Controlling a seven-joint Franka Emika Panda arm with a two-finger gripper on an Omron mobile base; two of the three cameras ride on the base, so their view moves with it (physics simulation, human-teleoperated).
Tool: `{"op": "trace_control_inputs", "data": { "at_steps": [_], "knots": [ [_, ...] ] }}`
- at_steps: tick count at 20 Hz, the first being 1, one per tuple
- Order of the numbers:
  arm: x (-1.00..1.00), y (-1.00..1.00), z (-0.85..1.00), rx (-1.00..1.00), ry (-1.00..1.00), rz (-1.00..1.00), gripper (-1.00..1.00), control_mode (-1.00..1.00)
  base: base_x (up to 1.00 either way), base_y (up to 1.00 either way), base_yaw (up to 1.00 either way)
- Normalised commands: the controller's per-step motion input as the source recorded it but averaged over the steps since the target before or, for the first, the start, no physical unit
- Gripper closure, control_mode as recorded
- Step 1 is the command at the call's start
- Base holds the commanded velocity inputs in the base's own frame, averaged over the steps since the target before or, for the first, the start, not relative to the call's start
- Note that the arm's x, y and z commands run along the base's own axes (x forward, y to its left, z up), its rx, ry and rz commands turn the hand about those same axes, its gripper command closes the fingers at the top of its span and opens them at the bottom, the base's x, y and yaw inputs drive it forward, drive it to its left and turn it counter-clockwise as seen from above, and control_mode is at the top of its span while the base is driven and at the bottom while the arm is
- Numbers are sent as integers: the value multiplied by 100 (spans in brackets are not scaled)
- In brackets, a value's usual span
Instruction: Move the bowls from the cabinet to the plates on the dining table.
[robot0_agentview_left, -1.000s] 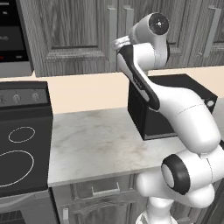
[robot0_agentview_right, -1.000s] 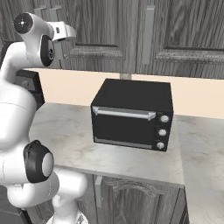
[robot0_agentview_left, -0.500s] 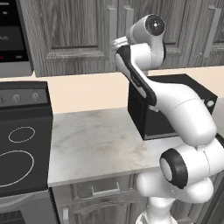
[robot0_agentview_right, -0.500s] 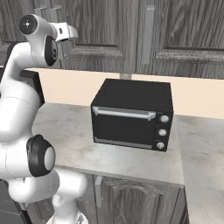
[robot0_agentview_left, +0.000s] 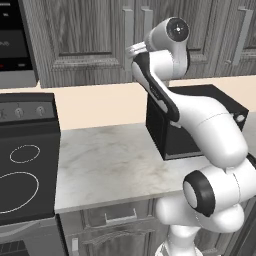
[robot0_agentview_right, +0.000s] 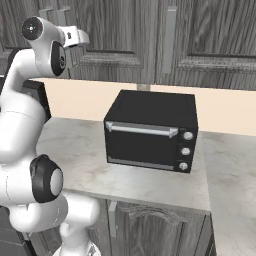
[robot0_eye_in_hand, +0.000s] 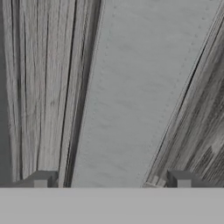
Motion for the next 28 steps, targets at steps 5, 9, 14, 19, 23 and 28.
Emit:
{"op": "trace_control_inputs", "data": {
  "at_steps": [5, 9, 14, 19, 23, 28],
  "knots": [
    [0, 0, 0, 0, 0, 0, 100, -100, 0, 0, 0],
    [0, 0, 0, 0, 0, 0, 100, -100, 0, 0, 0],
    [0, 0, 0, 0, 0, 0, 100, -100, 0, 0, 0],
    [-4, -9, 0, 0, -1, 0, 100, -100, 0, 0, 0],
    [-27, -13, 2, 0, -3, 1, 100, -100, 0, 0, 0],
    [-32, -23, 5, 0, -6, 1, 100, -100, 0, 0, 0]
  ]
}}
